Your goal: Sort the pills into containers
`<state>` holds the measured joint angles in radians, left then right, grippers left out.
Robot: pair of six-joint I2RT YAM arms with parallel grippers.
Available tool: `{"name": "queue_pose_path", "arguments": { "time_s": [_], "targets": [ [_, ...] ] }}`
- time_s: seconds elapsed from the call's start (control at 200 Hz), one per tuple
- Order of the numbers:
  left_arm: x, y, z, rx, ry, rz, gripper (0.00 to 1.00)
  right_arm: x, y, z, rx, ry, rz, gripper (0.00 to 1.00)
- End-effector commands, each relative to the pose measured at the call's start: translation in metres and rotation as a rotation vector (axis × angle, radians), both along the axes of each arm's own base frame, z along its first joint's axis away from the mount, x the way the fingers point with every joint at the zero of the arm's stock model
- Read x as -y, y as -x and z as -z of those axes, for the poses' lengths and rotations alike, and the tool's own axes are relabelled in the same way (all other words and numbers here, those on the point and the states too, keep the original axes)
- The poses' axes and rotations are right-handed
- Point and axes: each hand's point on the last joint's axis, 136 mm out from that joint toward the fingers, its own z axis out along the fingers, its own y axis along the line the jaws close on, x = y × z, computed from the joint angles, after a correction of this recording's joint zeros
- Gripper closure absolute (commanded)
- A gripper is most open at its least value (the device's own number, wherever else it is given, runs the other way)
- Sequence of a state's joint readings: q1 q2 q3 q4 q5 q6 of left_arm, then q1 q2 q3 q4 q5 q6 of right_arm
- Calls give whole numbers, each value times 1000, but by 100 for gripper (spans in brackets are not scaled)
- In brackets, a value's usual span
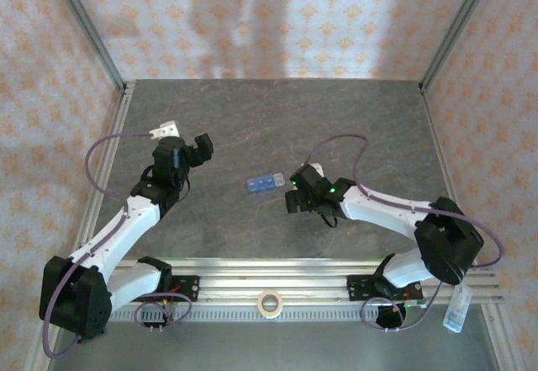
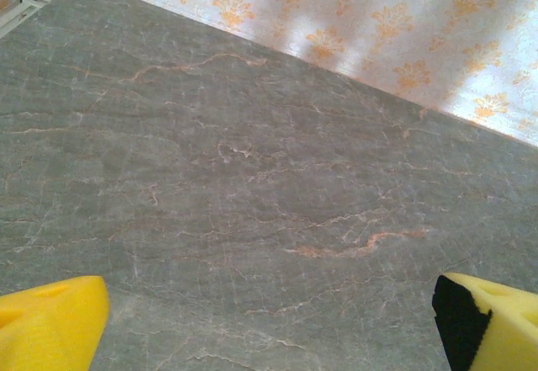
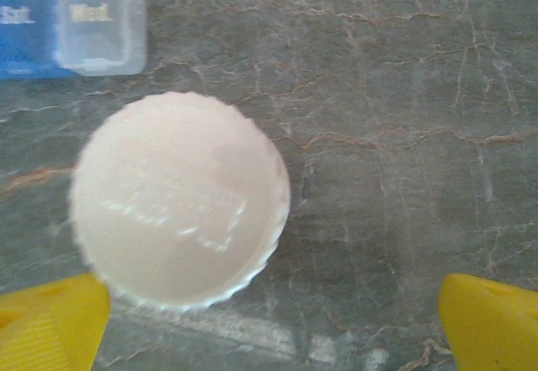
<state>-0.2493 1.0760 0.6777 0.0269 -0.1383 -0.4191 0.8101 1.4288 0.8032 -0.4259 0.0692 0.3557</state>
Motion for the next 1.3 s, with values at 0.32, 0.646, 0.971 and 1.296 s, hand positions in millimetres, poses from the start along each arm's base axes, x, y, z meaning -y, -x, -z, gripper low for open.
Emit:
{"name": "queue_pose_path", "arguments": {
  "time_s": [0.32,0.646,0.971,1.296],
  "targets": [
    [6,2,4,-9,6,22,0,8,-39,10,96,178,60,0],
    [7,2,2,-1,21,28,0,34,-53,21,77,214,123,0],
    [9,2,2,2,36,32,0,64,-67,22,59,224,201,0],
    [11,5,4,-5,63,38,0,51,-65,-55,138,49,182,0]
  ]
}}
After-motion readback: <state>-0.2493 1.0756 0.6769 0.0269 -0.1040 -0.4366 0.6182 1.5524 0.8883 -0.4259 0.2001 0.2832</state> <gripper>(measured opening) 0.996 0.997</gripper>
